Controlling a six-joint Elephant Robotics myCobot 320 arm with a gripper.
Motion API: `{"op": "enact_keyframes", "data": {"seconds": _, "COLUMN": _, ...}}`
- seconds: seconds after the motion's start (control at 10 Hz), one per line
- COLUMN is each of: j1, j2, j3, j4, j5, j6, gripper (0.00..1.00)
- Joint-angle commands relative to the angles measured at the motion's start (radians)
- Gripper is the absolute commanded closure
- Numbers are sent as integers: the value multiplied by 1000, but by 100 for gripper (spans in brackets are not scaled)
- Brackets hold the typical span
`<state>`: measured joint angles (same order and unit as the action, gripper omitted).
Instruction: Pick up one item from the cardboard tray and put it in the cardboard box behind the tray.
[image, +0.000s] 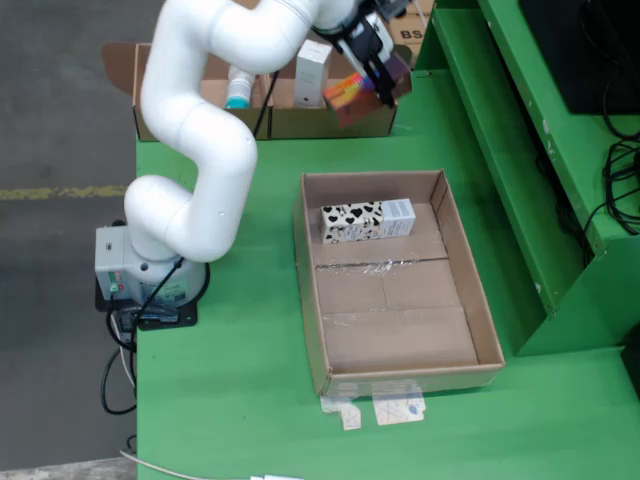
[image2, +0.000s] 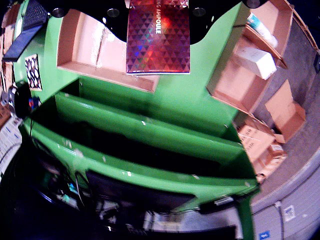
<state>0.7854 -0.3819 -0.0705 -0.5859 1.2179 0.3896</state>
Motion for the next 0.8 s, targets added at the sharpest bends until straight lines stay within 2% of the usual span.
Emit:
{"op": "enact_keyframes", "data": {"seconds": 0.0, "j1": 341, "j2": 208, "j3": -295, "j4": 54, "j5": -26, "j6": 21, "gripper": 100}}
{"op": "enact_keyframes", "data": {"seconds": 0.2, "j1": 456, "j2": 265, "j3": -371, "j4": 47, "j5": -38, "j6": 27, "gripper": 100}}
{"op": "enact_keyframes", "data": {"seconds": 0.5, "j1": 574, "j2": 214, "j3": -290, "j4": -20, "j5": -35, "j6": 21, "gripper": 100}}
{"op": "enact_keyframes", "data": {"seconds": 0.7, "j1": 574, "j2": 214, "j3": -290, "j4": -20, "j5": -35, "j6": 21, "gripper": 100}}
